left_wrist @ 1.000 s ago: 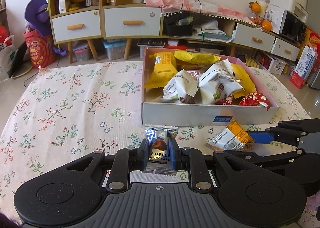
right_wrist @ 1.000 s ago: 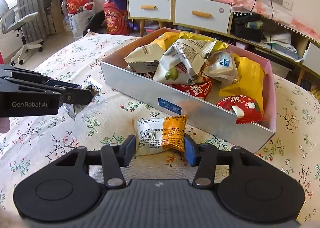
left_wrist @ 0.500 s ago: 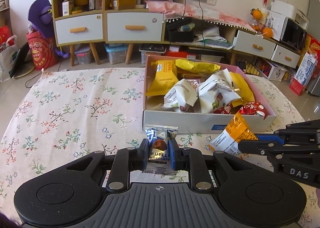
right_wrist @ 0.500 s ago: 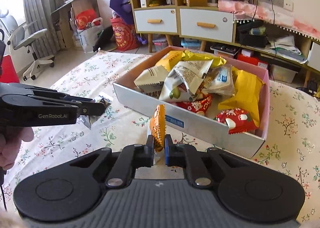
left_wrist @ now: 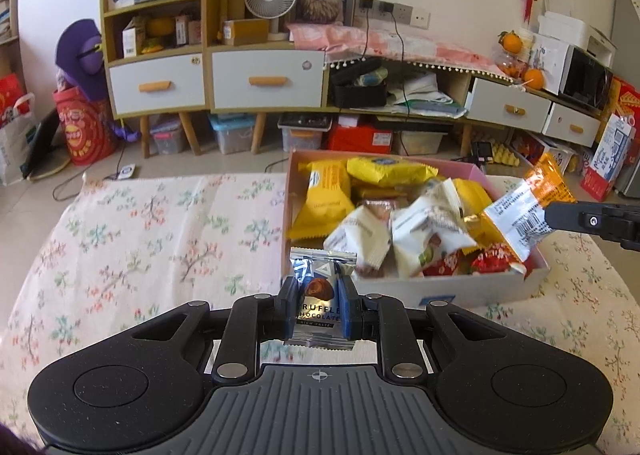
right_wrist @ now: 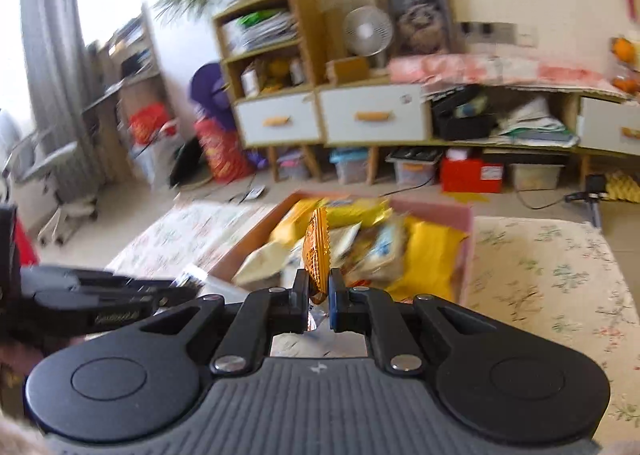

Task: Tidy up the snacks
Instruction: 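Lift and carry both held packs over the box, then open both grippers to drop the packs into the box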

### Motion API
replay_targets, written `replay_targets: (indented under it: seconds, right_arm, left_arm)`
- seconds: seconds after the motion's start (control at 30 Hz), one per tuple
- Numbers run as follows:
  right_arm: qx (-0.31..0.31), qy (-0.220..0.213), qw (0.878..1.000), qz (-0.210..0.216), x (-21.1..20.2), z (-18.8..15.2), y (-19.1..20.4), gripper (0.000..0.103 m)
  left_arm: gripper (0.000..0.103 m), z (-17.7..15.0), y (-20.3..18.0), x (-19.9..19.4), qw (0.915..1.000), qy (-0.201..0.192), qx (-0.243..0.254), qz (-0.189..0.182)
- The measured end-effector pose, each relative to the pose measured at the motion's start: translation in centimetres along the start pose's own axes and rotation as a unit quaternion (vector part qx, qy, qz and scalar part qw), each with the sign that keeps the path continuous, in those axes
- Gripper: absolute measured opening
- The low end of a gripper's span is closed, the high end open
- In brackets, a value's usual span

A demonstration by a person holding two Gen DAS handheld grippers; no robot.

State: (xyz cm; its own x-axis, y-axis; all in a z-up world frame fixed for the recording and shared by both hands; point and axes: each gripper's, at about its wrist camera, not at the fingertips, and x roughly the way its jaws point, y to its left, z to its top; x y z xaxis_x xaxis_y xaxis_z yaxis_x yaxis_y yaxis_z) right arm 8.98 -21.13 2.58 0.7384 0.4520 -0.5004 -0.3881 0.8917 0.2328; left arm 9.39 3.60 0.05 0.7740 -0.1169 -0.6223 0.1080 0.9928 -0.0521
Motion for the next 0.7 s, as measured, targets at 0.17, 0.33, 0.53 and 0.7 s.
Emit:
replay_targets:
  seconds: [0.17, 0.33, 0.53, 0.7]
  right_arm:
    - [0.037, 0.011, 0.999, -0.02, 1.7, -0.4, -2.1, 0.008]
    - [0.071, 0.019, 0.997, -0.01, 3.0, -0.6, -2.9, 0.008]
    - [0.093, 0.034, 0.995, -0.007, 3.4, -1.2, -3.2, 0.008]
    - [0.084, 0.049, 0.995, -0.021, 4.1, -1.7, -2.9, 0.009]
  left_arm:
    - [0.018, 1.7, -0.4, 1.8, 0.9999, -0.004, 0.008, 0.003]
    - [0.018, 2.6, -0.5, 4.1, 0.9999, 0.002, 0.01, 0.009]
    - [0.018, 2.9, -0.6, 6.2, 0.9997, 0.011, 0.014, 0.014]
    - [0.019, 2.8, -0.1, 7.4, 0.9995, 0.018, 0.012, 0.023]
